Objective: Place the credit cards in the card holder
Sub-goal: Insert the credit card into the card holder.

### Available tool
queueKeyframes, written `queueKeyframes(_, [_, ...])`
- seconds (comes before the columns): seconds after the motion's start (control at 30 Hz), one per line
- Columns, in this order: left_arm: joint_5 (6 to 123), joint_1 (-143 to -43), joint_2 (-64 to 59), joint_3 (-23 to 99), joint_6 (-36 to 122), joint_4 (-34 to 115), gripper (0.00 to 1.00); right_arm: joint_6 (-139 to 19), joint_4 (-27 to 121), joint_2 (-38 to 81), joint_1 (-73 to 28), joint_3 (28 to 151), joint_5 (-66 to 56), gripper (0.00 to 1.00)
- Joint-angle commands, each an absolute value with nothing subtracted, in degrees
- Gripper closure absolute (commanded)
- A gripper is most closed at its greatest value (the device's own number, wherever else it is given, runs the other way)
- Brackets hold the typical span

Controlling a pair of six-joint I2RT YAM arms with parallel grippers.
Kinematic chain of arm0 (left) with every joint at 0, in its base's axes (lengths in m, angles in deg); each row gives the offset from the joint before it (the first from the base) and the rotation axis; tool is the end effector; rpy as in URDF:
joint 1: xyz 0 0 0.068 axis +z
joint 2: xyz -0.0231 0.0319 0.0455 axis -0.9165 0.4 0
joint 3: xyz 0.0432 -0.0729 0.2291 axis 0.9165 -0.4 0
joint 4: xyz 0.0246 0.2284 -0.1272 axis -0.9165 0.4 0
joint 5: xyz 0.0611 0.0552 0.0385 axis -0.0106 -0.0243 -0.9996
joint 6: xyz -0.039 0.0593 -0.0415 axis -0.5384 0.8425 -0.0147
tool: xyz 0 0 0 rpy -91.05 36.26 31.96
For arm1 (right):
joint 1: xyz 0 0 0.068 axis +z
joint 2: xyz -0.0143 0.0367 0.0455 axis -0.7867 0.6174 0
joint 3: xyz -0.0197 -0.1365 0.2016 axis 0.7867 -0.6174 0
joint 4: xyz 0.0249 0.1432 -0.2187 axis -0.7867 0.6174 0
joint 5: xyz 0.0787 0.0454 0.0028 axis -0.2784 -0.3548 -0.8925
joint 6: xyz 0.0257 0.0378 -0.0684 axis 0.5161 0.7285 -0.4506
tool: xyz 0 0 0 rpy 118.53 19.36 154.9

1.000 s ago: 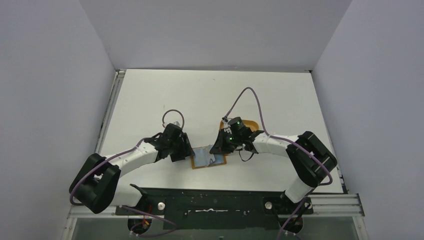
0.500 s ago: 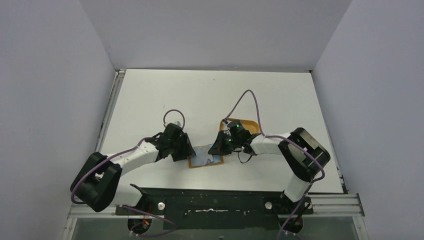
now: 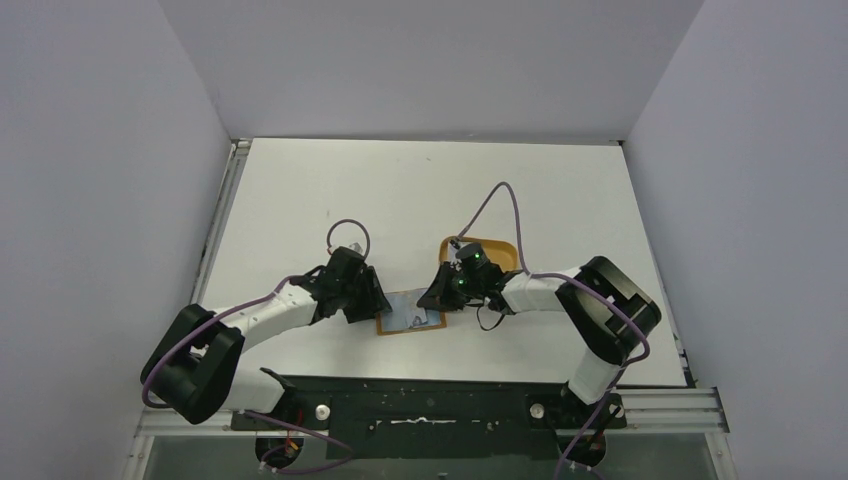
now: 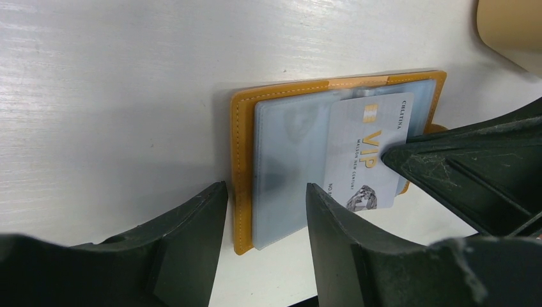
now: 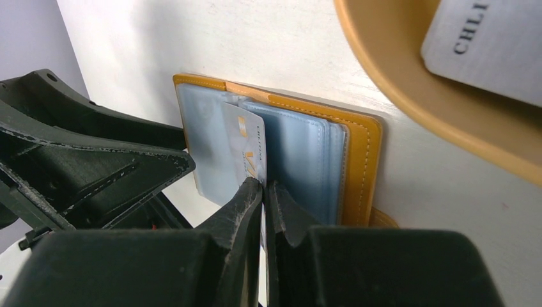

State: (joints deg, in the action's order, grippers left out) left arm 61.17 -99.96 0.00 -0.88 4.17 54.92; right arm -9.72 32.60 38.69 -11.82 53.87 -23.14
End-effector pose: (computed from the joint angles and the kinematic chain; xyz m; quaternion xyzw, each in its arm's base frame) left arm 0.2184 -0.1522 0.0898 -0.1319 0.9496 -0.2199 0.1801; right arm 0.2348 0.2380 0.0714 0.0487 0.9011 0.4197 0.0971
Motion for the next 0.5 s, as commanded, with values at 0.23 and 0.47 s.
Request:
queueKeyframes(0.23, [61.1,-99.8,0.5,-3.9,4.6,57.3,0.53,-9.3,32.5,37.9,-11.3,52.9,-17.0,1.0])
queueKeyframes(0.47, [61.8,-99.8,0.6,-4.3,4.2,56.4,0.53,-8.8,32.7,38.9,-10.2,54.1,-16.6,1.0])
